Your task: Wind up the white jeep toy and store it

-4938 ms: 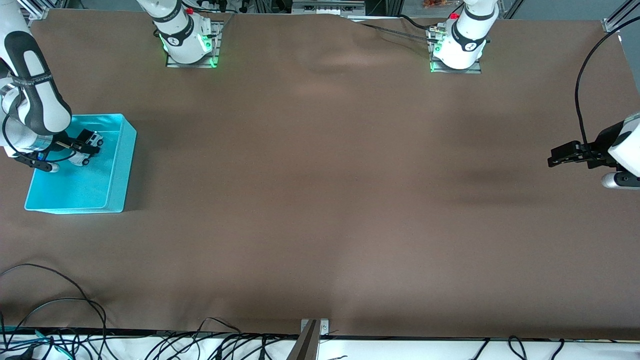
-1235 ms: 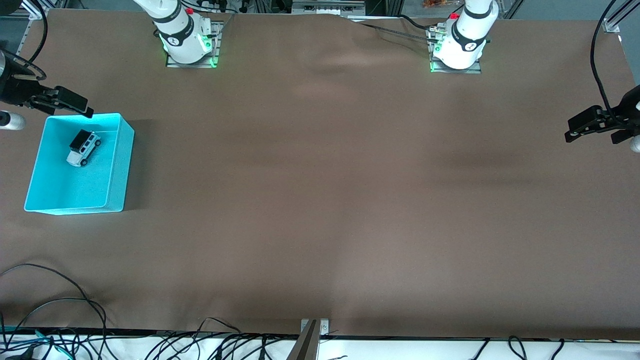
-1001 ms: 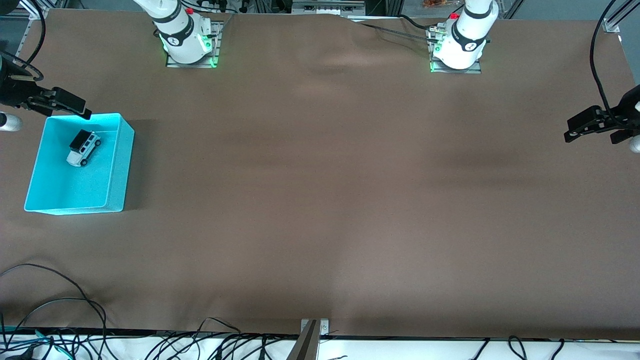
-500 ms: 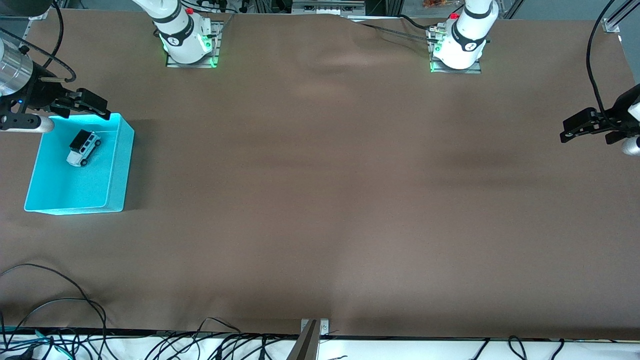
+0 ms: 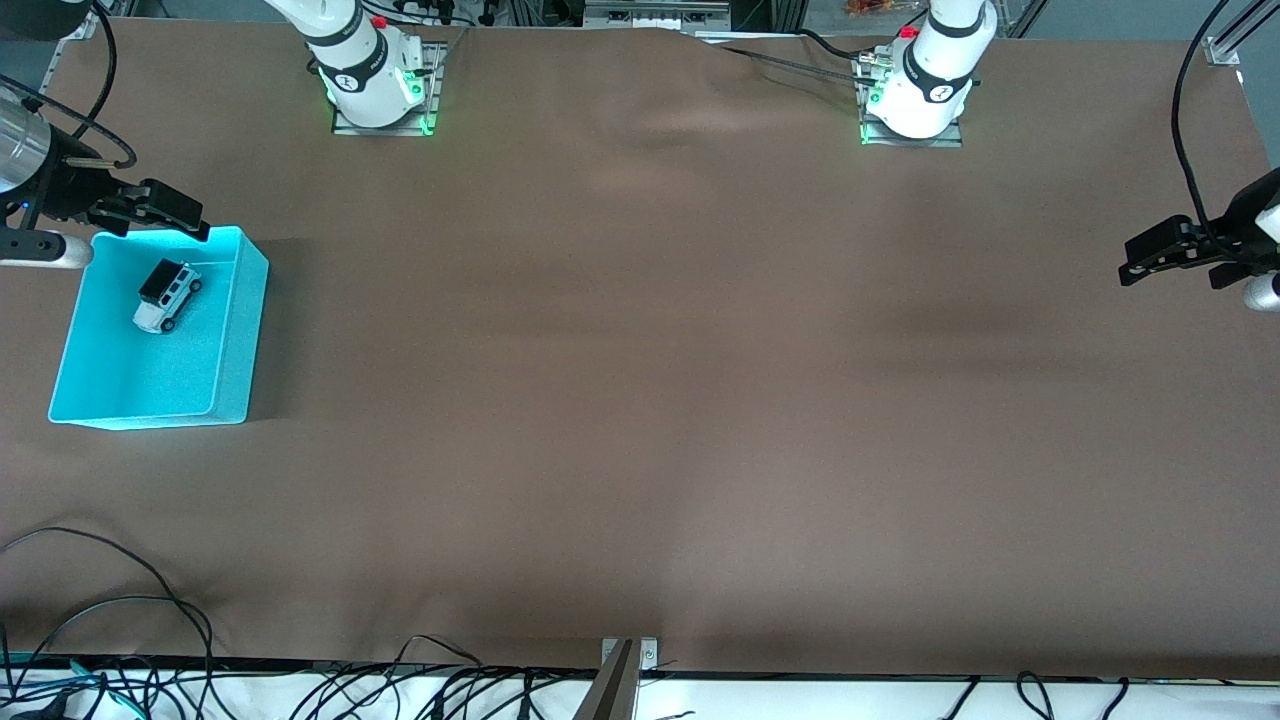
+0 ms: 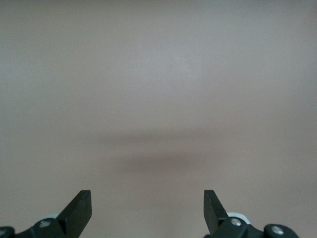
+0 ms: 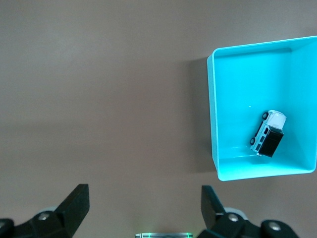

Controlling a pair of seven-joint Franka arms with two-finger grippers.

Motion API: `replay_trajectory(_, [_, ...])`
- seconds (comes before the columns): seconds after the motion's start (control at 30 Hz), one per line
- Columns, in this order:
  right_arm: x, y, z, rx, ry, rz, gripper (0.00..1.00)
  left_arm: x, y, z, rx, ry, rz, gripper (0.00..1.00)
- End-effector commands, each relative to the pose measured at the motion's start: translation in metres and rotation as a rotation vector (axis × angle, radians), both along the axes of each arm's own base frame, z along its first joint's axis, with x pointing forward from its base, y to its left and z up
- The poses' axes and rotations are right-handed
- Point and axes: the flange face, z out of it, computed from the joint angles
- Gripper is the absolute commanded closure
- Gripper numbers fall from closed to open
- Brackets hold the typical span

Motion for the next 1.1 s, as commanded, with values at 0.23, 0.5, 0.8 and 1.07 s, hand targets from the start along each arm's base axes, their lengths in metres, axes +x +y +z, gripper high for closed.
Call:
replay_trajectory(0.23, [-0.001,-0.024,0.002,-0.001,0.009,0.037,0.0,-0.002,0.0,0.001,-0.029,-0.005,-0.015,0.0])
replay_trajectory(0.5, [-0.003,-0.024,0.005,-0.002,0.003,0.037,0.0,-0.002,0.0,0.0,-0.029,-0.003,-0.015,0.0])
replay_trajectory(0.8, [-0.001,-0.025,0.006,-0.002,0.0,0.032,0.0,-0.002,0.0,-0.002,-0.03,-0.002,-0.015,0.0])
replay_trajectory(1.07, [0.002,-0.035,0.004,-0.003,-0.005,0.015,0.0,-0.002,0.0,-0.001,-0.029,-0.003,-0.015,0.0])
